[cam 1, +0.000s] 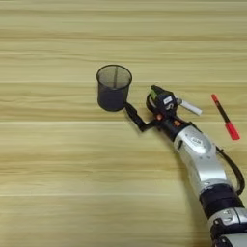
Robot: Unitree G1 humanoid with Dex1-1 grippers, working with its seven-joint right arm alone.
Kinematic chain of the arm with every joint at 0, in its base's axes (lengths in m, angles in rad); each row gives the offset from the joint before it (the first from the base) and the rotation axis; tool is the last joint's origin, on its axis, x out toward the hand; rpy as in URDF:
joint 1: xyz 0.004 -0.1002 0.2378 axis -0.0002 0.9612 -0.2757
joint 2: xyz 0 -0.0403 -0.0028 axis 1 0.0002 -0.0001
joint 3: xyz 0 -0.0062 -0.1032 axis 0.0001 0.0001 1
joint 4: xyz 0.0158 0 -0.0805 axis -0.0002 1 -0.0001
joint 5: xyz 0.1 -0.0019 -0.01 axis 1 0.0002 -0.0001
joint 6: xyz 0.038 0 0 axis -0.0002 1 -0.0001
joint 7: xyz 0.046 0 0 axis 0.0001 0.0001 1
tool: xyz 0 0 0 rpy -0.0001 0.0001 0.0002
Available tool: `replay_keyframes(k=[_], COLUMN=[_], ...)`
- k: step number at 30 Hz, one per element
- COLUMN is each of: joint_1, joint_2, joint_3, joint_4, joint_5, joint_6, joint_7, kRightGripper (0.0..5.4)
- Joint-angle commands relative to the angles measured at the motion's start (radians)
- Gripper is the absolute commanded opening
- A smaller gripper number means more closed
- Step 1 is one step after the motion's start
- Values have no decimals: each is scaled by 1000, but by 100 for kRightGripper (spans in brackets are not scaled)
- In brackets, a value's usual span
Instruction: Move the objects on the table
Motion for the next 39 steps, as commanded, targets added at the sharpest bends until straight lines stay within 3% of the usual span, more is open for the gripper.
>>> replay_keyframes(k=[1,6,13,23,35,39], joint_1=[-2,23,0,-53,-64,-63], joint_2=[-18,-13,-16,-14,-15,-14], joint_3=[-30,-62,-77,-80,-82,-82], joint_4=[-127,-162,-114,-5,17,15], joint_5=[20,23,20,24,38,41], joint_6=[23,40,47,49,42,41], joint_7=[-53,-118,-152,-151,-144,-141], kRightGripper=[537,537,537,537,537,505])
